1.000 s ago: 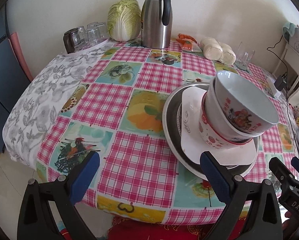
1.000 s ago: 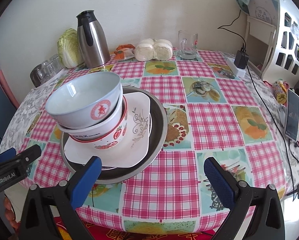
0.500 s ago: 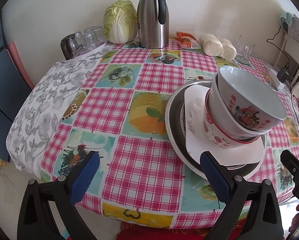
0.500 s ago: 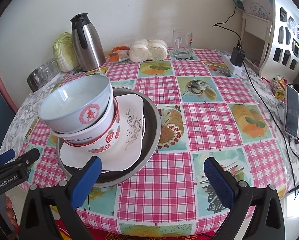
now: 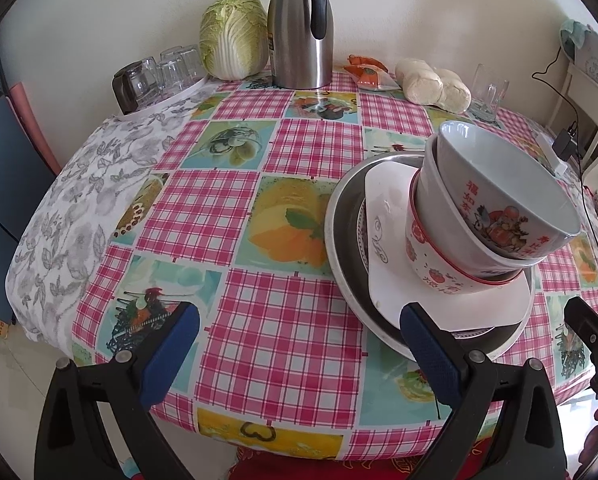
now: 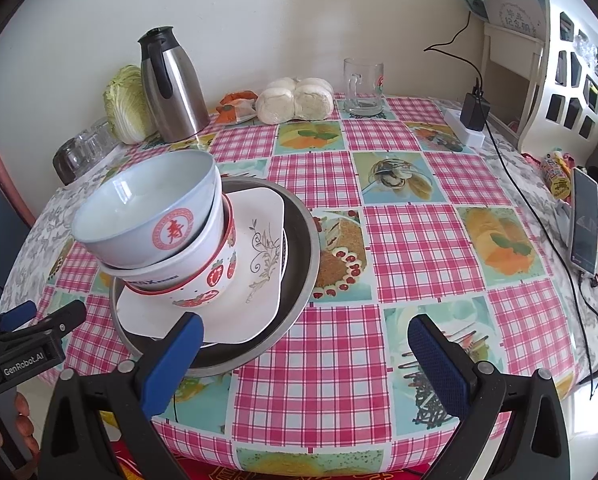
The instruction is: Organize plates and bowls
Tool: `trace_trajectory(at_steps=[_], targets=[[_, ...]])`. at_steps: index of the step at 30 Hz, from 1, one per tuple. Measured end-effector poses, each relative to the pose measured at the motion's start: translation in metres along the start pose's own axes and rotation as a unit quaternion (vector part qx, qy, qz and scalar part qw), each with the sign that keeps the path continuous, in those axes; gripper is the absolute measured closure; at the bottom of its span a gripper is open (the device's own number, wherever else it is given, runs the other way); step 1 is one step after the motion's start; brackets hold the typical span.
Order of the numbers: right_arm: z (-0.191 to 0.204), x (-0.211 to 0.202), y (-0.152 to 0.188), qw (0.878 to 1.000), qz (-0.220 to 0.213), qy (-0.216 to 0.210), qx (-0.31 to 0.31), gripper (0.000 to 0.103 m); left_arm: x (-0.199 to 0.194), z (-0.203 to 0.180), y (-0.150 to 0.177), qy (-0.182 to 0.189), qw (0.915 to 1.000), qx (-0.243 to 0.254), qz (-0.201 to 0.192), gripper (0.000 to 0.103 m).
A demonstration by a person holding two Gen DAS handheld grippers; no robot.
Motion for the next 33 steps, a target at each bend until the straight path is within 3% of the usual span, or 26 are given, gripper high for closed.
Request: trace_trajectory(at_steps=[33], targets=[[-0.0006,0.0015,0.0005,1.000,0.001,0.001,-0.005,0.000,-0.0037,-0.0038,0.0005,0.010,0.9999,0.008,-0.003,0.003]])
Point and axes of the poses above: each gripper's, at about its wrist camera, not at the fingertips, and x roughly the way its jaws point, z to its left, y to its underside, the point moved 7 cm from there along x, roughly the way its jaws point, and after that the axes turned 11 degrees about -z, right-handed, at the moved point
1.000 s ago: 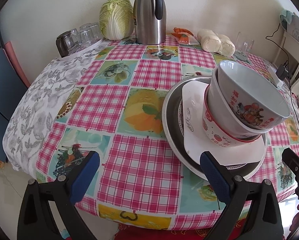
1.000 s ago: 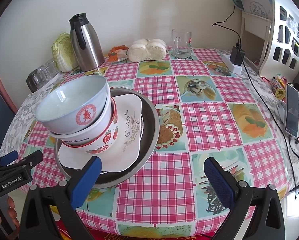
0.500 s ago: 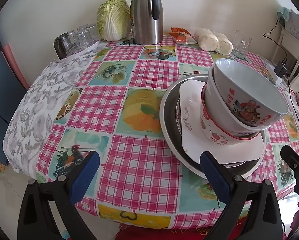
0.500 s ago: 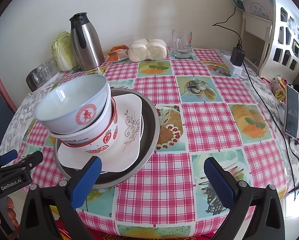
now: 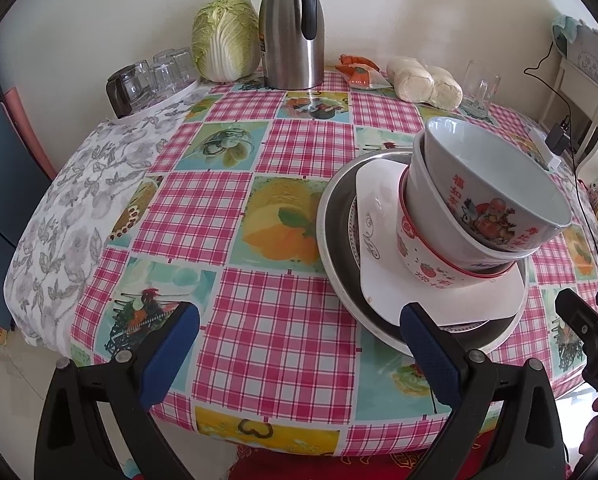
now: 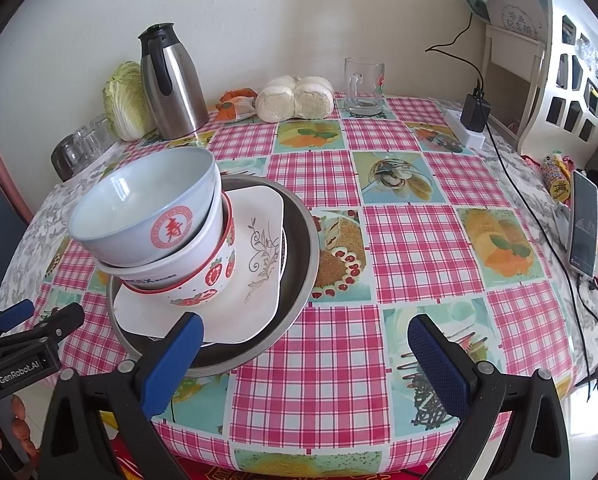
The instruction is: Organize plates and bowls
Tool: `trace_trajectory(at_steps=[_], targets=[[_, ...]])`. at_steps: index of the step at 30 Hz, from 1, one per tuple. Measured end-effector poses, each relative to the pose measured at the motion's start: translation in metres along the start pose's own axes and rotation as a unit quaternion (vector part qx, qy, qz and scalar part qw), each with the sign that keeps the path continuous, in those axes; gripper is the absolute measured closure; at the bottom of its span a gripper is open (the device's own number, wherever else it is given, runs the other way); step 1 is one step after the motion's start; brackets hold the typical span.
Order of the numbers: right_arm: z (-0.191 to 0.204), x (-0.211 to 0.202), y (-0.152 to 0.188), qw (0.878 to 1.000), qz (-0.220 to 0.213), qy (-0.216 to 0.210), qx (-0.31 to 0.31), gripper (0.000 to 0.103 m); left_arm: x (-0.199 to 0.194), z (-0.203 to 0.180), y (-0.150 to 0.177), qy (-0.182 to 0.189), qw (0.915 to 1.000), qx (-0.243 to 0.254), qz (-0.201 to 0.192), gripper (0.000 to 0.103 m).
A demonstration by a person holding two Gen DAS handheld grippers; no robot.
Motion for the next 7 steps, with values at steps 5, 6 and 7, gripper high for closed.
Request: trace_trajectory(at_steps=[5,6,7], targets=[[-0.0002,0.0000,0.0005,1.000,0.001,0.000,-0.001,0.000,-0.0007,-0.0001,-0.0014,0.005,1.0000,-0.003,-0.002,0.003],[0.0001,0.0001,0.0004,1.000,0.001,0.000,-0.001,0.000,-0.0003,-0.0001,-0.0015,0.006,1.0000,-0.004,-0.001,0.003],[0.0002,0.0001,0.0003,1.000,0.001,0.000,-0.001,0.000,0.0003,-0.0005,-0.0015,0.010,0.9999,-0.005,0.001,0.003]])
Point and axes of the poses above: each gripper's, at about its wrist camera, not at the fingertips, and x roughly the way its jaws point, z to its left, y to its underside, the point moved 7 cm from there along x, roughly the way its jaws point, and after that the axes turned 11 degrees about -z, right-handed, at the moved point
